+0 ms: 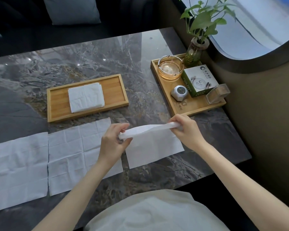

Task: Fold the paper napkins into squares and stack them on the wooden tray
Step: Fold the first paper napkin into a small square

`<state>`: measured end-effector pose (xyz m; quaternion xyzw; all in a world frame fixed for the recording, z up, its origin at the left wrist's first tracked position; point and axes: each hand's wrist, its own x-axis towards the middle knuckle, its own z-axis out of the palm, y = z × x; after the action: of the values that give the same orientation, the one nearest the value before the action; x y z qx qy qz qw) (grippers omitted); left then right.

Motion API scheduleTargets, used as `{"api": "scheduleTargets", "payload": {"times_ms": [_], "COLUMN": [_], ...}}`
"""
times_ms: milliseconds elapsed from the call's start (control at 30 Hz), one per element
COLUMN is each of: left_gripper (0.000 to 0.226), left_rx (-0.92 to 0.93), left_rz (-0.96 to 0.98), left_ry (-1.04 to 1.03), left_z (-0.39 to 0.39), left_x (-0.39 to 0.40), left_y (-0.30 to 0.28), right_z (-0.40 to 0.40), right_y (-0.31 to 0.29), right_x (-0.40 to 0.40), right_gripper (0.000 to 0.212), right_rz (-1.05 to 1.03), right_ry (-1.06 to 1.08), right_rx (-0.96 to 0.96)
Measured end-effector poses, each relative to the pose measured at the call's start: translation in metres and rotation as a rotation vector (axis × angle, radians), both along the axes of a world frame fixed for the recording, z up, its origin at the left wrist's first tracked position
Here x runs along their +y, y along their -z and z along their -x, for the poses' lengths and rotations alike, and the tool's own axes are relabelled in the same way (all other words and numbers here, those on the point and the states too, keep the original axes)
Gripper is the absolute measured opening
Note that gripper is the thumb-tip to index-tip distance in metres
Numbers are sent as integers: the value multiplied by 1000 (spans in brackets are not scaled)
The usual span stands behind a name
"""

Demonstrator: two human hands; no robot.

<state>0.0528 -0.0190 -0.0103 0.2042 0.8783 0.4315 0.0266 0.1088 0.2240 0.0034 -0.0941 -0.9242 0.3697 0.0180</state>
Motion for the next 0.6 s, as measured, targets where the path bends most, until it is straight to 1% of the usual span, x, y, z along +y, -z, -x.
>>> {"api": "scheduleTargets", "payload": {"times_ms": [67,167,267,367,467,533,600], "left_gripper": [49,53,62,50,51,48,40], "left_rx": [-33,-33,-73,-80,-47,-24,-7], "left_rz": [36,173,291,350,405,410,387], "left_ry": [-44,-41,-36,-4,54,80,71], "left_z": [1,8,12,15,17,18,18], "left_x": [1,1,2,7,9,9,9], "left_y": [9,23,31,34,36,37,39], "right_z": [-1,-3,-9,-15,-21,-26,-33], "right_y": [4,9,11,10,7,4,2], "right_x": [0,1,1,0,0,1,1], "right_gripper": [10,13,16,14,14,15,18], "right_rz": [-25,-94,-111,-119,-79,-45,-65], "right_ry": [-2,-23,-16,-12,19,42,10], "right_rx": [10,48,61,94,147,182,219]}}
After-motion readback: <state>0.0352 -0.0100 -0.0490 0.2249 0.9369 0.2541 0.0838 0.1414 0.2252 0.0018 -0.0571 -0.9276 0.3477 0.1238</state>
